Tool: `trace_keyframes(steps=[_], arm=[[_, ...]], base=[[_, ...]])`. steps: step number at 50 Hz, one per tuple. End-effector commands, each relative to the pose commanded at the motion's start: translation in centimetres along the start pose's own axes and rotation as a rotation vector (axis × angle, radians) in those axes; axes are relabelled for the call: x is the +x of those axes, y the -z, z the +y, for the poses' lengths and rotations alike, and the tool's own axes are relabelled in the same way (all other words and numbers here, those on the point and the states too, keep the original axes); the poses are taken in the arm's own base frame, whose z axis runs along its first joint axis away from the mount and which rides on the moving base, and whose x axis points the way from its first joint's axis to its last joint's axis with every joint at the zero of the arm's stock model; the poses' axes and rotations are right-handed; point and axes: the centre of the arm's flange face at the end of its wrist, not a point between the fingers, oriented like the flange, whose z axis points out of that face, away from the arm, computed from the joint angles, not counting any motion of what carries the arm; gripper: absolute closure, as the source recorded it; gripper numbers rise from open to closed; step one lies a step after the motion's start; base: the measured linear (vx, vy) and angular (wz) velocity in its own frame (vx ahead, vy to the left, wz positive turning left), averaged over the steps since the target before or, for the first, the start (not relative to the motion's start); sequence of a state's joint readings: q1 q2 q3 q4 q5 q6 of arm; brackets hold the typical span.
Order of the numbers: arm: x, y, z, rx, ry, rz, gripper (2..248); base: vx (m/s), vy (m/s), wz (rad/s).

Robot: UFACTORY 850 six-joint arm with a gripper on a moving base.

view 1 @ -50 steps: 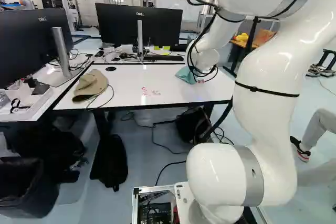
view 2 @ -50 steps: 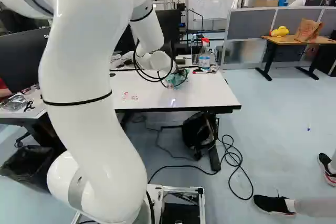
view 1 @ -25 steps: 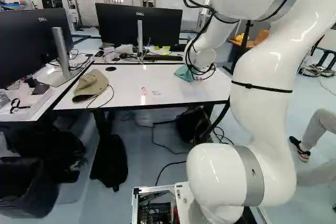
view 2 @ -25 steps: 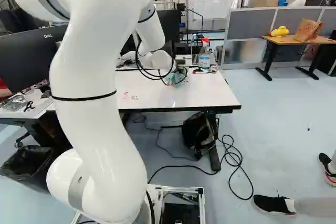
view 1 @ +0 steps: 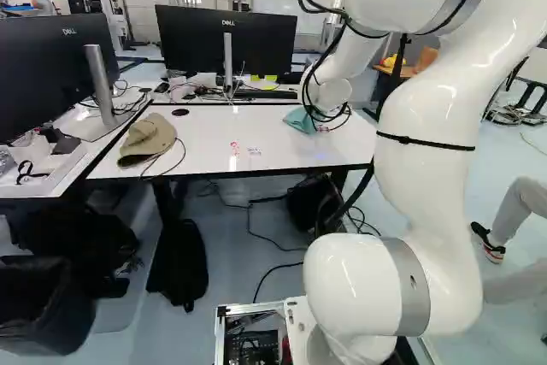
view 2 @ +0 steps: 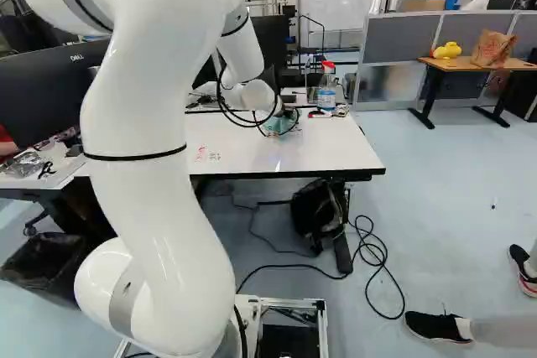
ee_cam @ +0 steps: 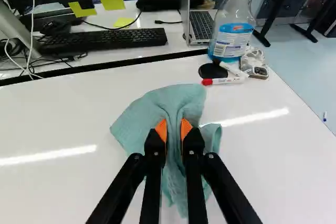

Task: Clean the table with the green towel

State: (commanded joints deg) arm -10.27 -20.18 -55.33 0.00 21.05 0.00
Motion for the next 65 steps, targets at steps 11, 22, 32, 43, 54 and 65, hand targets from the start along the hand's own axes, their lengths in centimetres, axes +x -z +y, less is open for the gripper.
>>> trace_keyframes(steps=[11, 22, 32, 43, 54, 65], arm=[[-0.3, 0.0, 0.0, 0.000, 0.000, -0.036, 200], [-0.7, 0.0, 0.0, 0.000, 0.000, -0.073, 200], [-1.0, 0.1, 0.0, 0.000, 0.000, -0.106, 200], [-1.3, 0.1, 0.0, 0.000, 0.000, -0.143, 200], [-1.6, 0.1, 0.0, 0.000, 0.000, -0.180, 200], [-1.9, 0.2, 0.0, 0.000, 0.000, -0.216, 200]], base=[[0.000, 0.000, 0.000], [0.000, 0.000, 0.000], [0.000, 0.000, 0.000], [0.000, 0.000, 0.000], [0.000, 0.000, 0.000], [0.000, 0.000, 0.000]])
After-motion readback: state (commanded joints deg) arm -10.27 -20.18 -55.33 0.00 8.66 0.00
